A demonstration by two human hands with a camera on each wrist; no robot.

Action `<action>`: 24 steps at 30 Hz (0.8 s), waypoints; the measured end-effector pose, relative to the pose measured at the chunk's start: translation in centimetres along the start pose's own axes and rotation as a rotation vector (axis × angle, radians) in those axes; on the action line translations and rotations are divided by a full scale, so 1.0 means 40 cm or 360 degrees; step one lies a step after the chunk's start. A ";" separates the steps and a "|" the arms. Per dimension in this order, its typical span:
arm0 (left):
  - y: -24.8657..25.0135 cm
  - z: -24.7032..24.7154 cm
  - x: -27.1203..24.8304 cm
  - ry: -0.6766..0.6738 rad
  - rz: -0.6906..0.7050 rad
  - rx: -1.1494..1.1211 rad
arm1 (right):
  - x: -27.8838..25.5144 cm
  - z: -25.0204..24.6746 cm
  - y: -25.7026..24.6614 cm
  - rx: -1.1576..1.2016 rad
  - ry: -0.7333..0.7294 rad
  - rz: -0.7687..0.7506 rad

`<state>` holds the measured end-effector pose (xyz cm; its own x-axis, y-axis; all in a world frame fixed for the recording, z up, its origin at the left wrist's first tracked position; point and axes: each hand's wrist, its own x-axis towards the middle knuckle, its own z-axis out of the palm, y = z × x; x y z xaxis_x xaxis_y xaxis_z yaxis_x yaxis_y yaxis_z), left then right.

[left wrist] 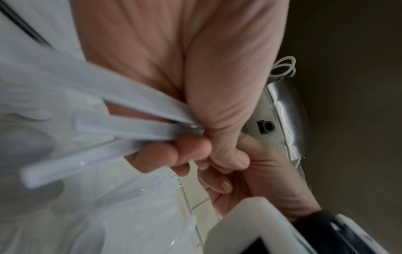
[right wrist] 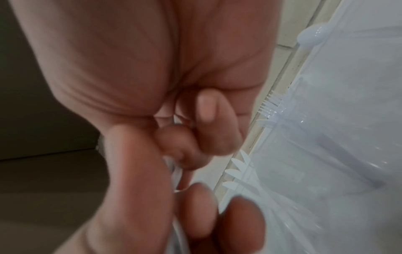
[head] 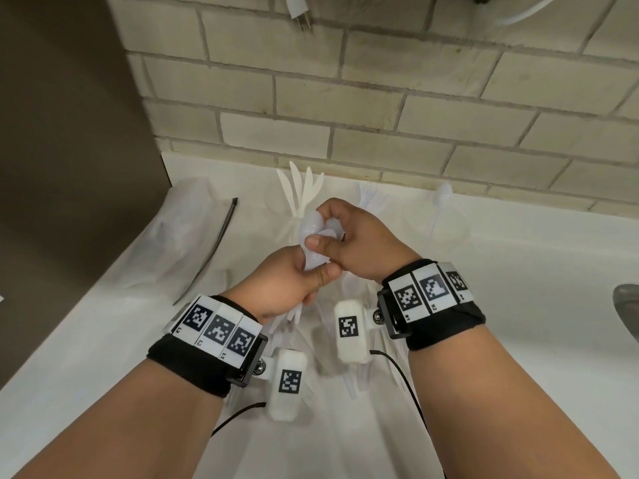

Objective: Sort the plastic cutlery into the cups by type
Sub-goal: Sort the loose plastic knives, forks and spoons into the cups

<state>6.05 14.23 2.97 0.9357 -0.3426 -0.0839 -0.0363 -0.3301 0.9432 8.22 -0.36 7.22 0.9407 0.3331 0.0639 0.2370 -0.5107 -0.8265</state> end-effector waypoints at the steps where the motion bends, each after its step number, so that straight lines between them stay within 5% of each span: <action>1: -0.003 0.000 -0.001 -0.0002 -0.0021 -0.0067 | -0.002 -0.003 -0.001 0.0042 0.0010 0.0019; 14: 0.026 0.041 0.003 -0.0112 -0.0005 0.0112 | -0.004 -0.013 0.015 0.0228 0.0583 0.0122; 19: -0.016 0.003 -0.008 0.0165 -0.0033 0.0165 | -0.026 -0.191 0.011 0.0023 0.1135 0.0014; 24: -0.041 -0.016 -0.030 0.0123 -0.0074 0.0361 | -0.016 -0.336 0.053 -0.0494 0.1526 -0.0084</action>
<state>5.22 15.75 1.72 0.9619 -0.2572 -0.0927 -0.0622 -0.5360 0.8419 11.39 -12.30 12.93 0.6931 -0.3469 0.6319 0.2079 -0.7431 -0.6361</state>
